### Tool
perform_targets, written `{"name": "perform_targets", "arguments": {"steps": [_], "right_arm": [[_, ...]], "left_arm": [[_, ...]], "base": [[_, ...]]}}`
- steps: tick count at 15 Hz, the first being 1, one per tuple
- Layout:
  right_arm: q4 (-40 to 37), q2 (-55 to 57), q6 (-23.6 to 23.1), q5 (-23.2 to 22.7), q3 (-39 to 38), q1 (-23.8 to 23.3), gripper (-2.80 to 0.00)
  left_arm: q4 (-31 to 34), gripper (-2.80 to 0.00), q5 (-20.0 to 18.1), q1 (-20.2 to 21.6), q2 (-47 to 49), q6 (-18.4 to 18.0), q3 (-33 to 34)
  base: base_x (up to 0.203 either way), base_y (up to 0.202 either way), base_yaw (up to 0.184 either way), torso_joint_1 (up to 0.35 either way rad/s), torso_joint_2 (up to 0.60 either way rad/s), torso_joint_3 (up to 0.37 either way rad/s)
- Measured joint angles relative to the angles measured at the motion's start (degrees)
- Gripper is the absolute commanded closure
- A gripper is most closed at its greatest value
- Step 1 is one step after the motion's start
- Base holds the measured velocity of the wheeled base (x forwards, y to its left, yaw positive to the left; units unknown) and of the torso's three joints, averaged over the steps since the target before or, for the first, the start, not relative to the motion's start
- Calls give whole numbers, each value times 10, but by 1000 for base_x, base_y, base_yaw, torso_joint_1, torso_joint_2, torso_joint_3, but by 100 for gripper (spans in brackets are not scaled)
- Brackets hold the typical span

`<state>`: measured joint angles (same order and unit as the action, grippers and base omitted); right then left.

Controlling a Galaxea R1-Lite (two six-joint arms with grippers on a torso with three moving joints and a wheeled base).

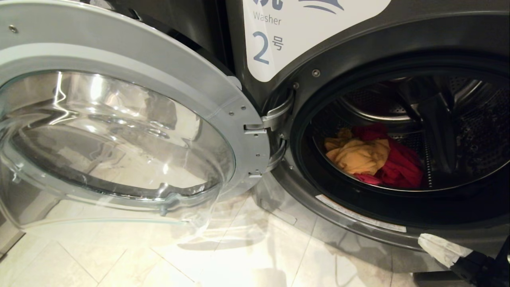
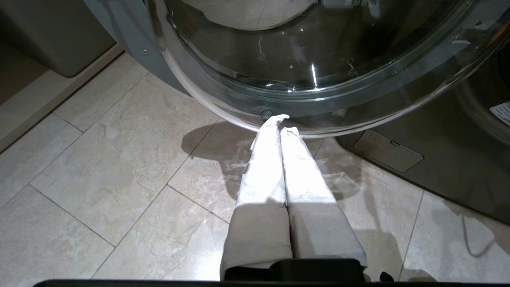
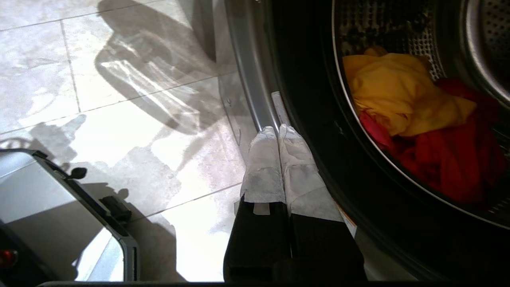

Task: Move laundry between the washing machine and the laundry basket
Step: Pick a cloth and place it into the basket

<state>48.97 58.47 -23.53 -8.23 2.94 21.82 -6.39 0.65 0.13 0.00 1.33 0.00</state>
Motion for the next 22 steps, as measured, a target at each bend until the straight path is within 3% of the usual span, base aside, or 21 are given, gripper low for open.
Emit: {"name": "perform_targets", "arguments": {"steps": [6,11,17,22], "right_arm": [[19,60,-5,2,3,31,0],[110,184,-1,15,41,48,0],[216,361,24,127,144,96,0],[249,487,107,217,263,80,0]], "left_arm": [[0,0,0,0,0,0,0],[0,0,0,0,0,0,0],[0,0,0,0,0,0,0],[0,0,0,0,0,0,0]], "base": [[0,0,0,0,0,0],[0,0,0,0,0,0],[0,0,0,0,0,0],[0,0,0,0,0,0]]}}
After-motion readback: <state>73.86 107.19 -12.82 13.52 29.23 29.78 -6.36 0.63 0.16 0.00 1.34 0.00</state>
